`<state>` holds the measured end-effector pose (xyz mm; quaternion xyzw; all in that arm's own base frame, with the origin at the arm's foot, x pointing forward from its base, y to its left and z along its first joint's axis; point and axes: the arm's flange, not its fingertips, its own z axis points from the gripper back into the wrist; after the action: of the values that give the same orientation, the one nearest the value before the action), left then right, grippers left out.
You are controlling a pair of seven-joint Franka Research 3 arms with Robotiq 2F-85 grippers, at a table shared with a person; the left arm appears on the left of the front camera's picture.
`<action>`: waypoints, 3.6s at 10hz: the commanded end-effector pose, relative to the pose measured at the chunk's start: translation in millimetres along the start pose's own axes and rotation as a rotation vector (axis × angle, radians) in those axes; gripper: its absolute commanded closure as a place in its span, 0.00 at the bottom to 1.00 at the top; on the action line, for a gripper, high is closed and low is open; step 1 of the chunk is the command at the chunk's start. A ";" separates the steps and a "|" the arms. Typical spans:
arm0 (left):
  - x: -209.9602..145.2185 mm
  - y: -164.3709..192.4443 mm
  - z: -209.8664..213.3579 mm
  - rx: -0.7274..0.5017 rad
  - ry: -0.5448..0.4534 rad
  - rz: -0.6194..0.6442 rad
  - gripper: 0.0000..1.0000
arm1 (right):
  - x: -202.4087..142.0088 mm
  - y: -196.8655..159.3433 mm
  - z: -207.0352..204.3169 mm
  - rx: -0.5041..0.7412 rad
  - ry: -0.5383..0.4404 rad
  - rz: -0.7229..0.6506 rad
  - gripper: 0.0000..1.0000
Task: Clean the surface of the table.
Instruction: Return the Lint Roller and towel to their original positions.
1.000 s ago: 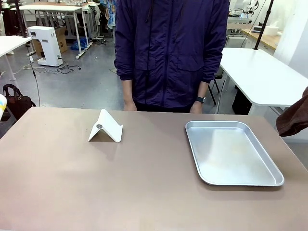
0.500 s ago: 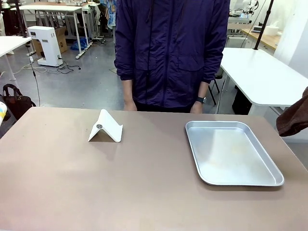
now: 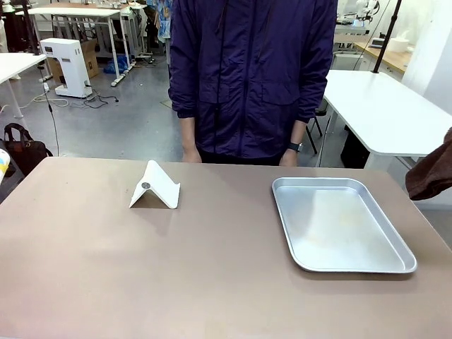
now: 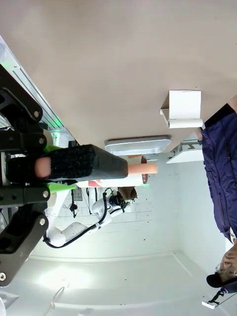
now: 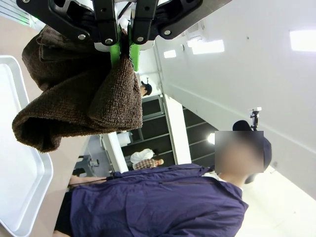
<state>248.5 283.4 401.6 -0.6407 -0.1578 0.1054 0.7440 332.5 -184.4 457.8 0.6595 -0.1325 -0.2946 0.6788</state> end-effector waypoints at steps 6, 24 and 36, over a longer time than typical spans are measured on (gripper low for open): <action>0.4 -6.9 -0.3 -0.006 -0.013 0.004 0.78 | -1.9 3.4 -1.3 0.021 -0.017 0.004 1.00; 61.4 -131.7 -366.3 0.510 0.232 -0.054 0.78 | -76.6 -68.1 -327.5 -0.406 0.519 0.167 0.92; 97.1 -126.5 -440.3 0.703 0.261 -0.100 0.78 | -71.5 -60.0 -435.0 -0.632 0.408 0.171 0.92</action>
<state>479.7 -100.3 476.0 -0.3701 -0.0556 0.0217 0.9271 495.8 208.5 373.8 0.4695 0.0431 -0.1010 0.8761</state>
